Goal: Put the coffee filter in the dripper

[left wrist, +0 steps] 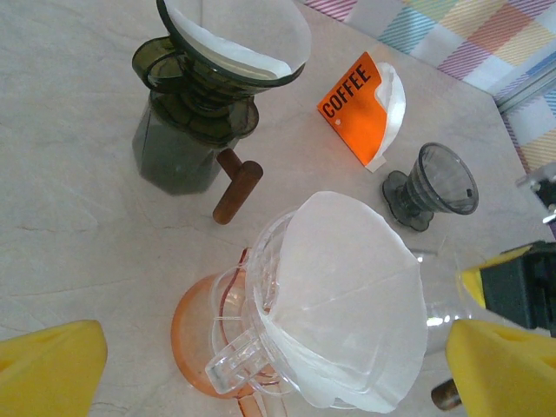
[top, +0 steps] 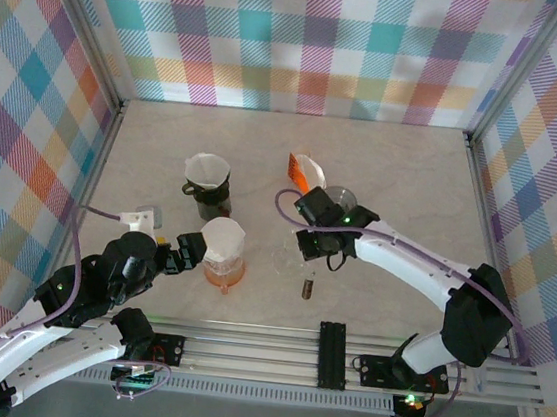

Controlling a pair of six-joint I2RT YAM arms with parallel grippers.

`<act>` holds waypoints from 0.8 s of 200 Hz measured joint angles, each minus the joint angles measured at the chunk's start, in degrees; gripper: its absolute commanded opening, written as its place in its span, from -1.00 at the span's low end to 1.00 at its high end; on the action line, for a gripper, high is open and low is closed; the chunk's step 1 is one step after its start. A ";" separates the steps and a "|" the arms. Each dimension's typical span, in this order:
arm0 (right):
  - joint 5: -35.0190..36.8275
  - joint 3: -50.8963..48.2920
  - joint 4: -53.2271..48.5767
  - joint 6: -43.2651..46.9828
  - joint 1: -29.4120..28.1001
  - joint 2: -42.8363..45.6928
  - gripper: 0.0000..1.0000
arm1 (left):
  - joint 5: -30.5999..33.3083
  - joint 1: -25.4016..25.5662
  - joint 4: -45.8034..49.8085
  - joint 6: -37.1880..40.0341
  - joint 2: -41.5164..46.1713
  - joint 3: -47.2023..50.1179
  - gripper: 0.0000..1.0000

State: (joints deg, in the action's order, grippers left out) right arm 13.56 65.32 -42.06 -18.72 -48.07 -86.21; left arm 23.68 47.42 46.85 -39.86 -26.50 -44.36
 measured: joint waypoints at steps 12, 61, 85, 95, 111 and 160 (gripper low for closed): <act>0.57 -0.35 -0.96 0.17 -0.79 -0.15 -0.71 | 0.00 0.00 0.00 0.02 0.00 0.02 1.00; 3.17 -0.04 -2.62 0.57 -3.45 -2.86 -0.66 | -0.07 0.00 0.00 0.02 0.00 0.07 1.00; 3.61 1.40 -2.43 0.79 -4.15 -4.72 -0.62 | -0.52 0.00 -0.04 0.04 -0.02 0.09 1.00; 3.61 1.66 -2.34 0.81 -4.44 -5.05 -0.56 | -0.63 0.00 -0.07 0.04 -0.11 0.09 1.00; 3.54 1.68 -2.03 0.90 -4.57 -5.31 -0.44 | -0.66 0.00 -0.07 0.04 -0.35 0.09 1.00; 3.43 1.66 -1.25 0.20 -4.57 -4.94 0.09 | -0.68 0.00 -0.28 0.07 -0.72 0.11 1.00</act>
State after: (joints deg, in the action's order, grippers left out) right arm 16.99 66.98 -43.31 -18.52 -52.64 -91.15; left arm 23.00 47.42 46.57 -39.79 -27.22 -44.25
